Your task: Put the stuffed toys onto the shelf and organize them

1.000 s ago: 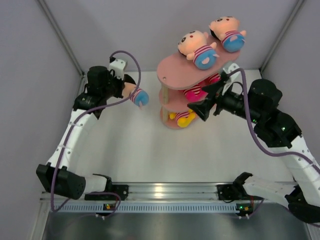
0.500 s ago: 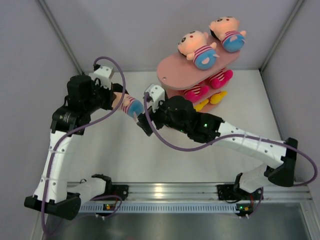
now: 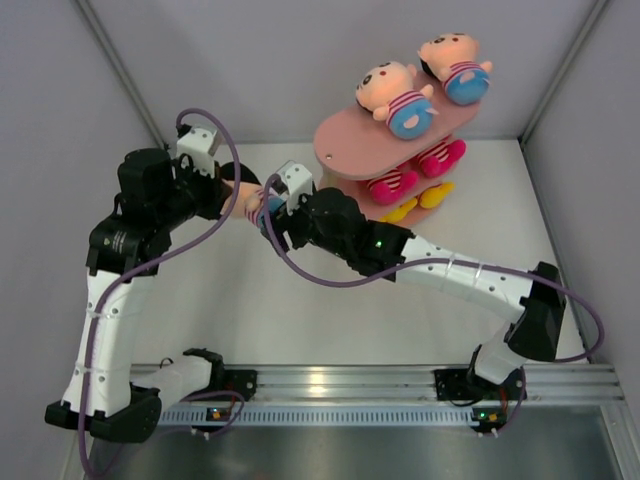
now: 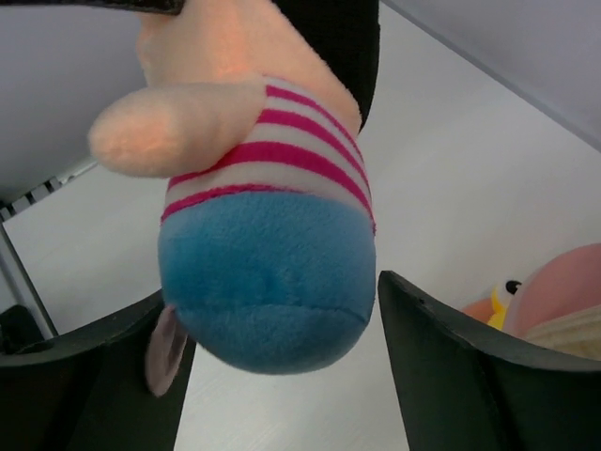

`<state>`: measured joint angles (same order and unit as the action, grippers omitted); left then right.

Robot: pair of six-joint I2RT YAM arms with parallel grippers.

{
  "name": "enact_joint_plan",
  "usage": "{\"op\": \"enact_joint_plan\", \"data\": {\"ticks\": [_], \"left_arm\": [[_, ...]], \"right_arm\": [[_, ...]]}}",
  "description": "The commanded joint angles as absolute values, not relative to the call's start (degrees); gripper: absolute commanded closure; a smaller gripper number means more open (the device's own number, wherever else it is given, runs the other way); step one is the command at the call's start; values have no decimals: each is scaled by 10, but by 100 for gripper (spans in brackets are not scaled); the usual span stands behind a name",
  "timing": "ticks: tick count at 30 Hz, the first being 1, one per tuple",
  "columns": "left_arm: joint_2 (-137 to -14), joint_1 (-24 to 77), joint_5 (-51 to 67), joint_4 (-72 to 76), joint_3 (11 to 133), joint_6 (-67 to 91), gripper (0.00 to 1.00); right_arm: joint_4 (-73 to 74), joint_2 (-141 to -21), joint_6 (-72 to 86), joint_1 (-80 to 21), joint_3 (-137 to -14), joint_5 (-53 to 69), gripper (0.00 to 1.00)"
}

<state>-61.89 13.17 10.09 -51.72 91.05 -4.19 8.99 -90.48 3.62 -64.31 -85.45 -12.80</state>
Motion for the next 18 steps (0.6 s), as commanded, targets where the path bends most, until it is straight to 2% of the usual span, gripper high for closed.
{"op": "enact_joint_plan", "data": {"ticks": [1,2,4,5,6,9,10,13,14,17,18], "left_arm": [[-614,134,117,-523,934,-33,100],[-613,134,119,-523,935,-34,100],[-612,134,121,-526,935,-39,100],[-612,134,124,-527,933,-45,100],[-611,134,126,-531,933,-48,100],[-610,134,113,-544,934,-62,99],[-608,134,109,-548,937,-73,85],[-609,134,91,-565,961,-91,60],[-610,134,85,-569,982,-93,45],[-612,134,72,-586,1025,-97,23],[-613,134,67,-590,1037,-97,6]], "right_arm": [[35,-912,68,-625,-878,-111,29],[33,-911,82,-622,-878,-110,50],[24,-905,102,-614,-876,-109,71],[24,-902,124,-612,-876,-106,89],[23,-898,136,-605,-876,-101,99],[23,-878,181,-589,-877,-70,100],[25,-867,191,-585,-877,-53,100],[25,-841,240,-566,-874,-23,100],[19,-834,266,-559,-870,-18,100],[7,-810,324,-534,-859,-4,100],[1,-797,338,-521,-855,-3,100]]}}
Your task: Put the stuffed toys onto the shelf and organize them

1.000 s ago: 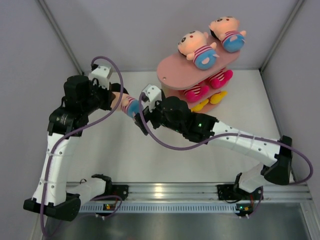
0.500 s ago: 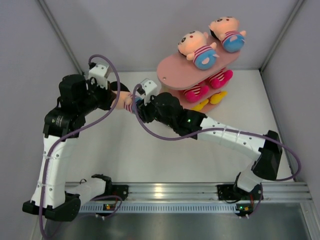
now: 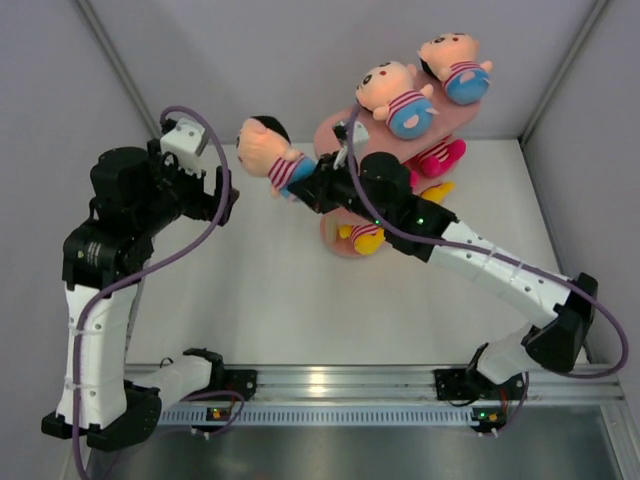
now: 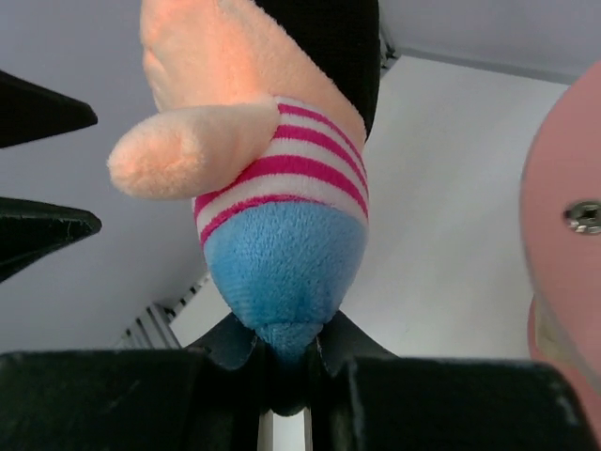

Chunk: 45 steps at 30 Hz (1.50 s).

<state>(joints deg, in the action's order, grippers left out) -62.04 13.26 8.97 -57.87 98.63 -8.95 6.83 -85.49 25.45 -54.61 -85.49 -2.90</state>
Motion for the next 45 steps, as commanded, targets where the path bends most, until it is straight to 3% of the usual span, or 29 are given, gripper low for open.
{"op": "enact_joint_plan", "data": {"ticks": [1,6,14,27,36,39,42,45], "left_arm": [[-613,134,62,-600,1048,-97,2],[-611,134,60,-619,1102,-96,1],[-600,134,81,-621,1063,-93,1],[-591,134,96,-621,1042,-94,2],[-595,134,104,-621,1042,-91,3],[-594,133,105,-621,1040,-91,3],[-593,134,105,-621,1034,-94,3],[-593,134,107,-621,1033,-94,3]], "right_arm": [[-12,-790,352,-515,-853,8,100],[19,-758,423,-485,-874,18,100],[56,-723,549,-399,-834,73,100],[39,-697,621,-348,-750,98,100],[31,-695,643,-306,-729,120,75],[29,-702,642,-294,-736,121,50],[31,-702,639,-293,-740,106,42],[47,-709,627,-287,-752,91,39]]}}
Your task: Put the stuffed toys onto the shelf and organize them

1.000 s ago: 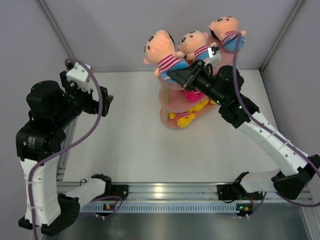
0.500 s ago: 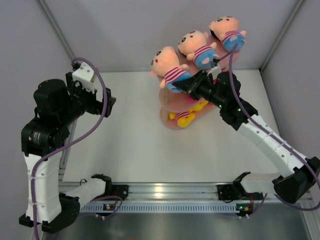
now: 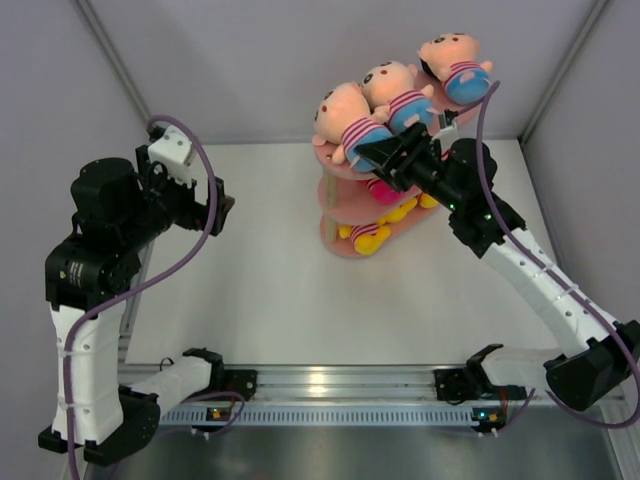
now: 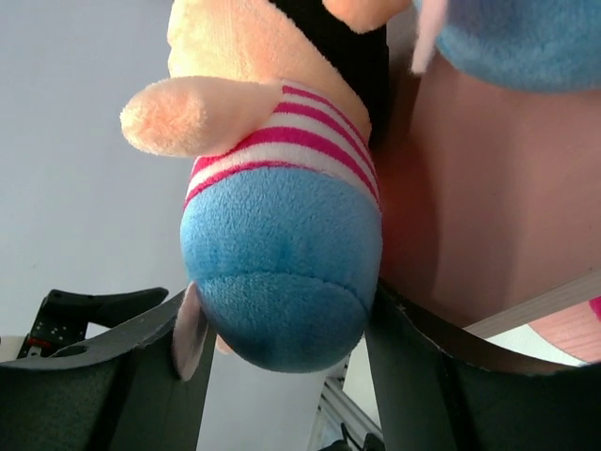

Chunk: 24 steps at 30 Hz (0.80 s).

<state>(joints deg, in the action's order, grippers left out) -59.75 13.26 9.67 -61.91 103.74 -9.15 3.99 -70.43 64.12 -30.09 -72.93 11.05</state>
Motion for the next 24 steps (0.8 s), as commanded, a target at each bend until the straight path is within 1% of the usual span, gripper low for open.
{"op": "enact_joint_plan", "data": {"ticks": [1,5,9,12,14,18,23,24], "left_arm": [[-593,134,108,-621,1034,-95,3],[-593,134,110,-621,1035,-96,3],[-594,134,111,-621,1034,-95,3],[-596,134,114,-621,1034,-94,3],[-598,134,120,-621,1034,-91,3],[-597,133,127,-621,1032,-89,3],[-596,134,130,-621,1031,-89,3],[-596,134,132,-621,1031,-89,3]], "right_arm": [[52,-714,624,-286,-754,88,39],[56,-713,620,-284,-757,91,34],[57,-690,615,-285,-739,89,23],[66,-671,606,-285,-736,78,19],[73,-663,597,-285,-737,75,17],[93,-653,583,-285,-737,65,10],[102,-653,579,-284,-732,58,8],[97,-658,581,-284,-732,59,11]]}}
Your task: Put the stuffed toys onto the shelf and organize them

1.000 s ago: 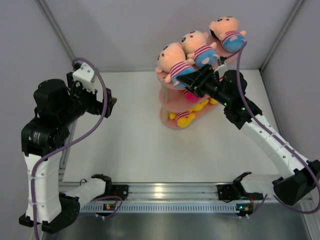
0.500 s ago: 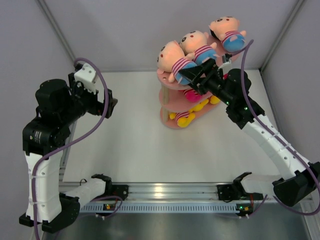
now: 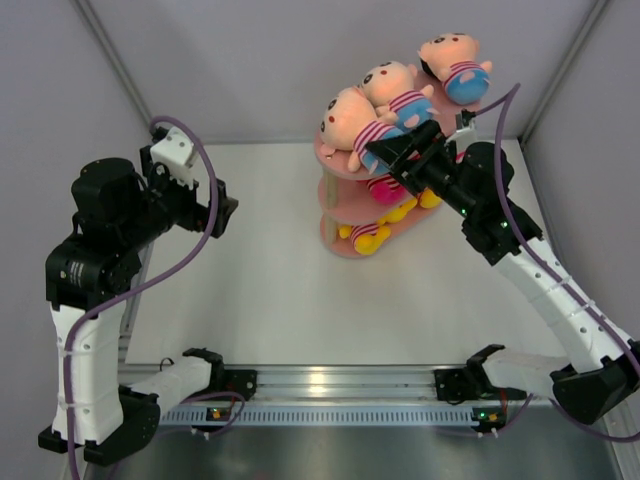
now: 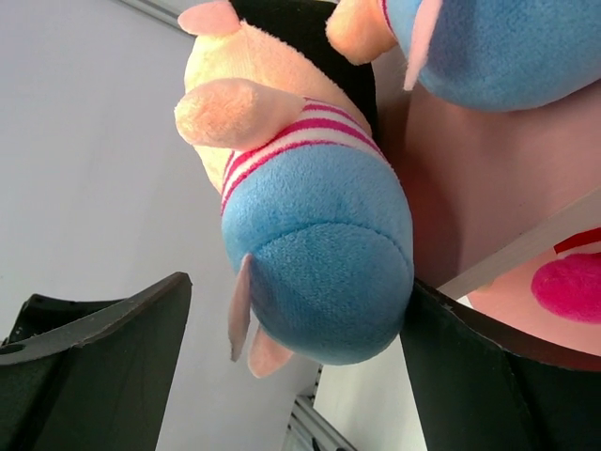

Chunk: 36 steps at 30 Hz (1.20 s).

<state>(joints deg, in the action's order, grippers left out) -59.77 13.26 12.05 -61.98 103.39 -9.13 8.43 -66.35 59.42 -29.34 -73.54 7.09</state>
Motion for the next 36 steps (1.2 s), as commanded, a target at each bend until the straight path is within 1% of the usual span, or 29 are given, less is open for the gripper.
{"op": "enact_joint_plan", "data": {"ticks": [1,3,8,11,12,13,16,17,20,24,28,31,32,33,35,36], "left_arm": [[-597,134,133,-621,1032,-90,3],[-603,134,147,-621,1032,-93,7],[-663,134,172,-597,1055,-100,11],[-719,138,199,-537,1087,-89,9],[-743,145,199,-521,1096,-85,1],[-756,155,179,-492,1106,-84,1],[-799,234,108,-463,1142,-105,1],[-815,276,95,-443,1150,-111,2],[-851,337,61,-405,1166,-130,1],[-904,352,51,-398,1231,-126,1],[-930,352,69,-384,1254,-129,2],[-949,352,55,-373,1257,-133,5],[-961,352,55,-372,1259,-136,8],[-963,352,59,-372,1262,-137,12],[-978,352,69,-372,1266,-141,16],[-982,352,70,-372,1266,-141,28]], "right_arm": [[88,-660,583,-285,-732,60,13],[78,-676,589,-286,-738,62,21],[77,-693,593,-287,-758,75,20],[79,-691,592,-288,-757,73,19],[83,-688,590,-288,-756,71,19],[84,-687,590,-290,-755,70,19],[90,-684,586,-289,-750,66,18],[91,-684,584,-289,-750,65,18],[96,-685,577,-289,-751,64,18],[98,-684,572,-290,-751,65,18],[98,-688,570,-290,-751,73,18],[98,-692,564,-288,-752,76,18],[98,-692,562,-289,-752,76,18],[98,-689,561,-289,-752,75,17],[100,-688,558,-288,-753,75,17],[101,-687,556,-287,-753,76,17]]}}
